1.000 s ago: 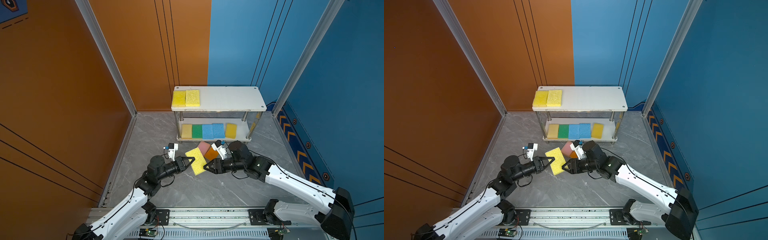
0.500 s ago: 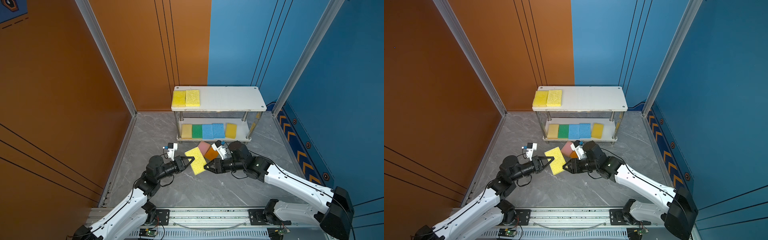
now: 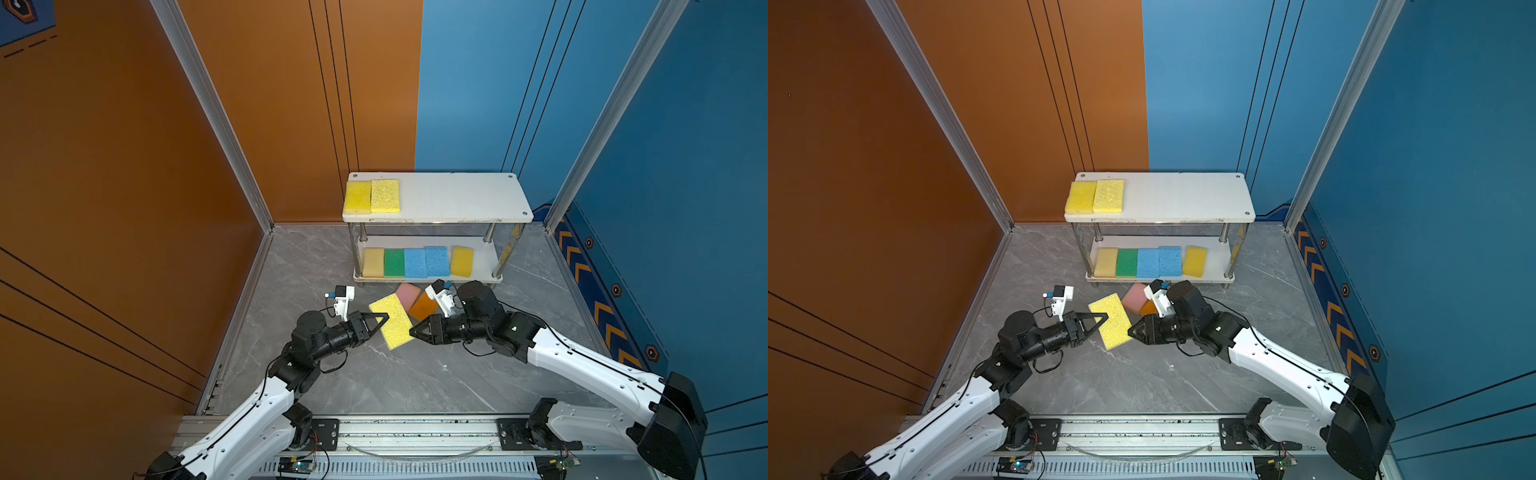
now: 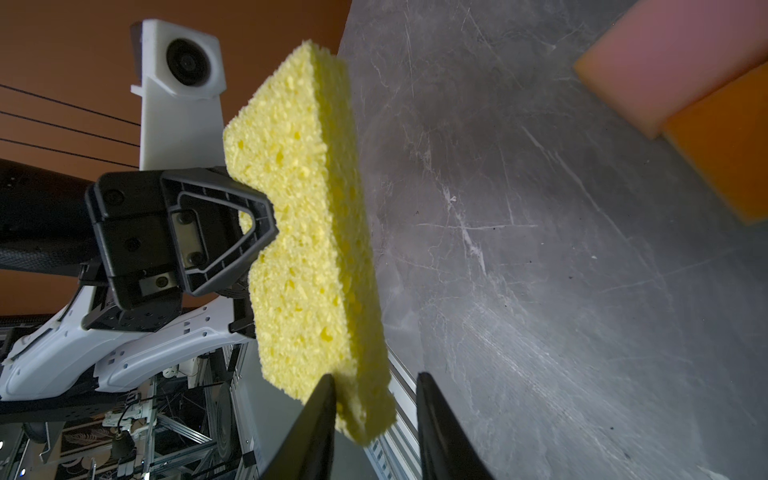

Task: Place and organize the cleaning sponges onto the shelf
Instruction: 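Close the left gripper on the sponge held by the right gripper, then carry the sponge to the shelf top with the right gripper while the left withdraws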

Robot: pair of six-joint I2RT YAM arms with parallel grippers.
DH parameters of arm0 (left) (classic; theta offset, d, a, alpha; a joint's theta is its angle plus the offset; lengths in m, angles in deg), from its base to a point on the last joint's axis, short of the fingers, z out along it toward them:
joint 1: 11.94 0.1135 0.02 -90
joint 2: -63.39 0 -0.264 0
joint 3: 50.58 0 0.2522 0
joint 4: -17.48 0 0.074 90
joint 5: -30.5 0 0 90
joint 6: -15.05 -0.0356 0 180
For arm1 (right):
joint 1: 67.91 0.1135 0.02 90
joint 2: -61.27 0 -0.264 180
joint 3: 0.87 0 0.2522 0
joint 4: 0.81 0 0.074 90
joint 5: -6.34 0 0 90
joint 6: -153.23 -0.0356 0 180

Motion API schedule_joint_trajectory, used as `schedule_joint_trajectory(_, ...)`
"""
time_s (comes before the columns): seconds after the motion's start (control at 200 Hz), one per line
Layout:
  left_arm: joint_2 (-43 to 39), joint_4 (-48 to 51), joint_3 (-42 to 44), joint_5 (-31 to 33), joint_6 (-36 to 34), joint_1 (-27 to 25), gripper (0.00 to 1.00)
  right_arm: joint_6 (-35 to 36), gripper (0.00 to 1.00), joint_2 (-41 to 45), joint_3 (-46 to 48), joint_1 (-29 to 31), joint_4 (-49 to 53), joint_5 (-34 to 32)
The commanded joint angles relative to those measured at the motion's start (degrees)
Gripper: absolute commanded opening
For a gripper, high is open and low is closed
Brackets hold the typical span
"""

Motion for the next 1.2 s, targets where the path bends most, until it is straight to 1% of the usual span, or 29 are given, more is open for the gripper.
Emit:
schedule_joint_trajectory(0.0, -0.4, -1.4, -1.3, -1.2, 0.0, 0.4, 0.0, -0.8, 0.31, -0.9, 0.2, 0.1, -2.6, 1.8)
schedule_joint_trajectory(0.055, -0.4, -1.4, -1.3, -1.2, 0.1, 0.5, 0.0, -0.9, 0.3, -1.1, 0.1, 0.3, -2.8, 2.4)
schedule_joint_trajectory(0.23, -0.4, -1.4, -1.3, -1.1, 0.0, 0.5, 0.0, -0.8, 0.23, -1.1, -0.4, 0.9, -2.4, 2.5)
schedule_joint_trajectory(0.561, -0.4, -1.4, -1.4, -0.9, 0.3, 0.5, 0.0, 0.3, 0.01, -0.5, -1.2, 1.3, 0.0, 1.3)
schedule_joint_trajectory(0.601, -0.5, -1.4, -1.3, -0.9, 0.2, 0.6, 0.08, 0.7, 0.0, -0.3, -1.5, 1.3, 0.8, 0.9)
schedule_joint_trajectory(0.711, -0.8, -1.4, -1.1, -1.6, 0.7, 1.6, 0.42, 1.8, 0.0, 0.7, -2.8, 1.5, 3.6, -0.6)
schedule_joint_trajectory(0.756, -1.2, -1.4, -1.0, -2.3, 0.9, 2.3, 0.53, 2.6, 0.0, 1.4, -3.8, 1.4, 5.6, -1.6)
schedule_joint_trajectory(0.786, -1.7, -1.3, -1.0, -2.8, 1.0, 3.0, 0.58, 3.3, 0.0, 2.0, -4.8, 1.4, 7.4, -2.3)
schedule_joint_trajectory(0.906, -4.6, 1.2, -1.0, -5.2, 1.3, 6.8, 0.73, 5.9, 0.0, 4.6, -9.1, 1.3, 14.0, -5.5)
schedule_joint_trajectory(0.946, -5.9, 2.7, -1.0, -5.9, 1.1, 8.2, 0.75, 6.8, 0.0, 5.5, -10.8, 1.4, 16.1, -6.7)
schedule_joint_trajectory(0.976, -6.9, 4.1, -1.0, -6.3, 1.0, 9.3, 0.79, 7.5, 0.0, 6.2, -12.2, 1.4, 17.9, -7.7)
schedule_joint_trajectory(1.046, -9.6, 7.5, -1.0, -7.0, 0.4, 12.1, 0.82, 9.1, 0.0, 7.5, -15.4, 1.4, 21.7, -10.3)
schedule_joint_trajectory(1.071, -10.5, 8.7, -1.0, -7.2, 0.2, 13.1, 0.85, 9.6, 0.0, 7.9, -16.6, 1.4, 22.8, -11.1)
schedule_joint_trajectory(1.136, -12.6, 11.5, -1.0, -7.4, -0.7, 15.1, 0.85, 10.7, 0.0, 9.0, -20.0, 1.1, 25.1, -13.6)
schedule_joint_trajectory(1.141, -12.8, 11.7, -1.0, -7.4, -0.8, 15.2, 0.88, 10.8, 0.0, 9.0, -20.3, 1.1, 25.1, -13.8)
schedule_joint_trajectory(1.151, -13.1, 12.2, -1.0, -7.4, -0.9, 15.4, 0.9, 10.8, 0.0, 9.1, -20.9, 1.0, 25.3, -14.2)
schedule_joint_trajectory(1.196, -14.0, 14.3, -1.0, -7.3, -1.9, 16.3, 0.91, 11.1, 0.0, 9.0, -23.6, 0.6, 26.1, -15.9)
